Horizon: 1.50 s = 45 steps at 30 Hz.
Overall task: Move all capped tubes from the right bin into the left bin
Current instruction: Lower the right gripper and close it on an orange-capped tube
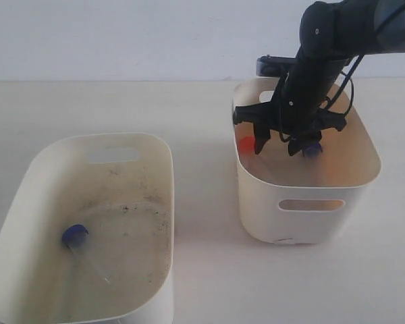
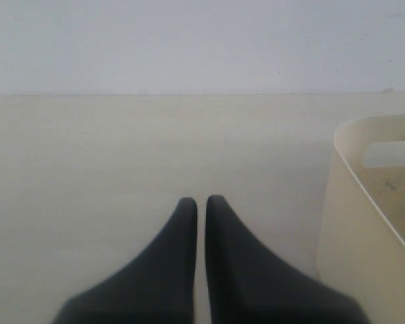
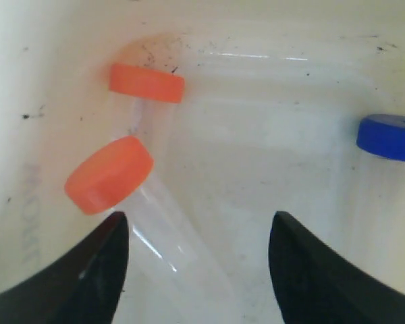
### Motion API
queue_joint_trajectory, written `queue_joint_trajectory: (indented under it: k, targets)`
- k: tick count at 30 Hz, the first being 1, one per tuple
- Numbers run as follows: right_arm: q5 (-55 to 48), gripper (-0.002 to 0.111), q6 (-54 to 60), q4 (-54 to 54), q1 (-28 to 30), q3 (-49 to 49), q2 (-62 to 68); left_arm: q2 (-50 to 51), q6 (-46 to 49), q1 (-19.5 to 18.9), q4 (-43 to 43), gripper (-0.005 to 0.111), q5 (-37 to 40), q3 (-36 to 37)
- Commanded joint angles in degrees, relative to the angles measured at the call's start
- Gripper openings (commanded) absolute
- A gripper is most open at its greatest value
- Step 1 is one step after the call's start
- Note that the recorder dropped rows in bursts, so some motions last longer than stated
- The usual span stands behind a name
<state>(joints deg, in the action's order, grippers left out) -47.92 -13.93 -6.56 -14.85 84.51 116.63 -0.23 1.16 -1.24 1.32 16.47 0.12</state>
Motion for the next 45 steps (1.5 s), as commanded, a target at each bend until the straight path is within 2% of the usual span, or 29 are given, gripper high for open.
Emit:
queue_joint_trajectory:
  k: [1,26,45]
  targets:
    - [-1.32,0.059,4.76,-2.08,-0.65,0.16,-0.58,0.23,-0.24,-0.20,0.19,0.004,-0.20,-0.12]
    - [-4.55,0.059,12.84,-6.89,-0.65,0.16,1.86,0.23,-0.24,-0.20,0.19,0.004,-0.20,-0.12]
    - [-3.35,0.058,11.54,-1.85,-0.65,0.16,4.57,0.23,-0.24,-0.20,0.19,0.004,-0.20,-0.12]
